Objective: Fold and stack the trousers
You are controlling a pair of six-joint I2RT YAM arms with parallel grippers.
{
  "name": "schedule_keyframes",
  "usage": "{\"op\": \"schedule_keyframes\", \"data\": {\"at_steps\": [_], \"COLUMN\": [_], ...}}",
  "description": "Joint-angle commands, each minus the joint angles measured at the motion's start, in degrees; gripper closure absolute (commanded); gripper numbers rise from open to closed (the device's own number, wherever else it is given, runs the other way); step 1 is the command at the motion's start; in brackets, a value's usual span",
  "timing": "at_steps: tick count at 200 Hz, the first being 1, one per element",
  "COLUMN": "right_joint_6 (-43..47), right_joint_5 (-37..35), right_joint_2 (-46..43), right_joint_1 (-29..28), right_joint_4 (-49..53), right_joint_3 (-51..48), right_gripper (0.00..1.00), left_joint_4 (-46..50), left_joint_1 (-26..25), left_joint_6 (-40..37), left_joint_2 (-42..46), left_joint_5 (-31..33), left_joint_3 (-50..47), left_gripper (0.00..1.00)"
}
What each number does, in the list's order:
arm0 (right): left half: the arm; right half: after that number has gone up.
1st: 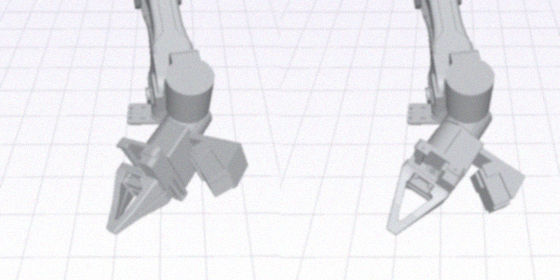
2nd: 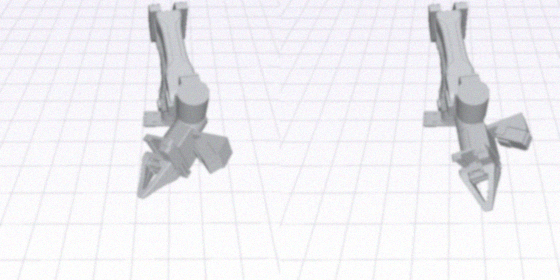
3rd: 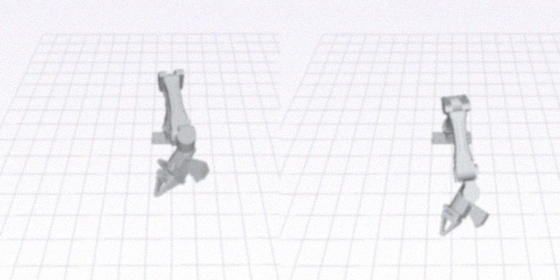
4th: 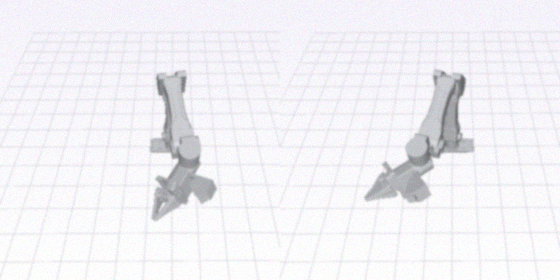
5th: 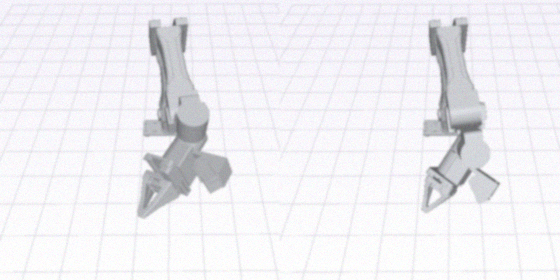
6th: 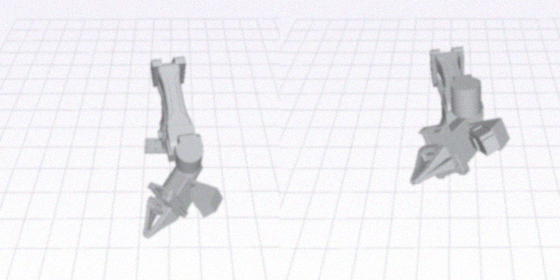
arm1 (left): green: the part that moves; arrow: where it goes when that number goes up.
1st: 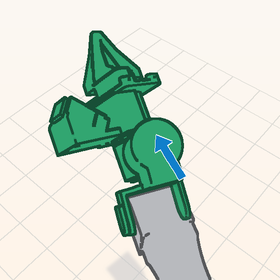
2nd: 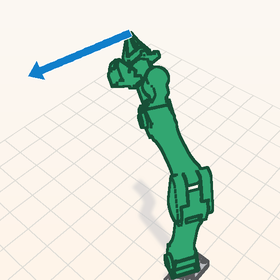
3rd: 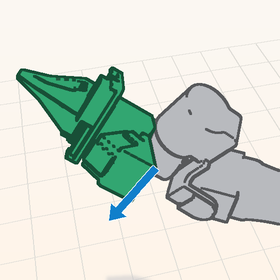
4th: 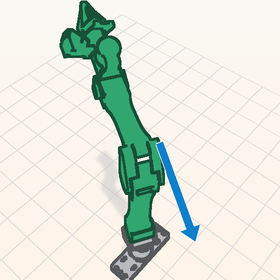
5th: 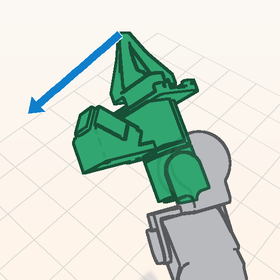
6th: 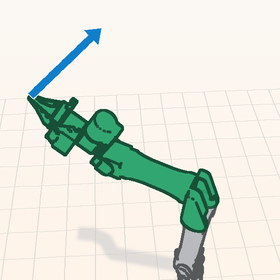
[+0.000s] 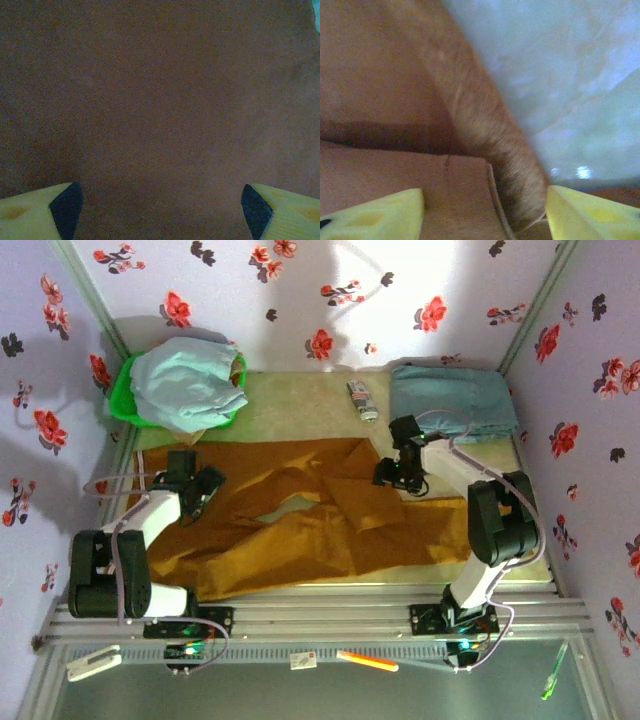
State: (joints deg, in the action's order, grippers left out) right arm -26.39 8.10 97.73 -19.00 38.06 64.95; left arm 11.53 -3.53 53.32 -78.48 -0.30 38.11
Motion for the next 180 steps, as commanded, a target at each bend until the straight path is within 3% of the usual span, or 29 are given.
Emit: {"op": "schedule_keyframes", "data": {"at_steps": [1, 16, 42, 67, 77, 108, 145, 169, 180], "right_joint_6": [-0.2, -1.1, -1.9, -2.0, -0.9, 2.9, 10.1, 12.1, 12.1], "right_joint_5": [6.9, 5.8, 6.8, 4.8, 0.9, -22.1, -46.0, -51.7, -49.4], "right_joint_2": [-1.9, -4.3, -9.0, -12.0, -12.5, -12.1, -11.1, -10.8, -10.1], "right_joint_1": [0.2, 0.2, 0.2, 0.1, 0.1, 0.3, 4.5, 11.2, 15.7], "right_joint_4": [-2.7, -1.7, -1.7, -0.6, 2.3, 13.2, 15.9, 9.8, 5.2], "right_joint_3": [-1.2, -1.0, -0.2, 1.4, 3.6, 15.7, 24.3, 19.9, 15.3], "right_gripper": [0.52, 0.78, 1.00, 1.00, 1.00, 1.00, 1.00, 1.00, 1.00], "left_joint_4": [0.0, 0.0, -0.5, -1.0, -1.2, -1.9, -3.2, -4.1, -4.4], "left_joint_1": [0.2, 0.2, 0.2, 0.2, 0.2, 0.2, -0.1, -0.5, -0.8], "left_joint_6": [-1.8, -1.8, -1.5, -1.1, -1.0, -0.7, -0.2, 0.2, 0.3], "left_joint_2": [-0.5, -0.6, -0.8, -1.2, -1.2, -0.8, -1.0, -1.1, -1.1], "left_joint_5": [-0.5, -0.5, -0.8, -1.5, -1.7, -2.3, -3.5, -4.2, -4.3], "left_joint_3": [-0.2, -0.2, -0.2, -0.1, 0.0, -0.1, -0.5, -0.7, -0.9], "left_gripper": [0.14, 0.14, 0.15, 0.15, 0.15, 0.16, 0.16, 0.16, 0.16]}}
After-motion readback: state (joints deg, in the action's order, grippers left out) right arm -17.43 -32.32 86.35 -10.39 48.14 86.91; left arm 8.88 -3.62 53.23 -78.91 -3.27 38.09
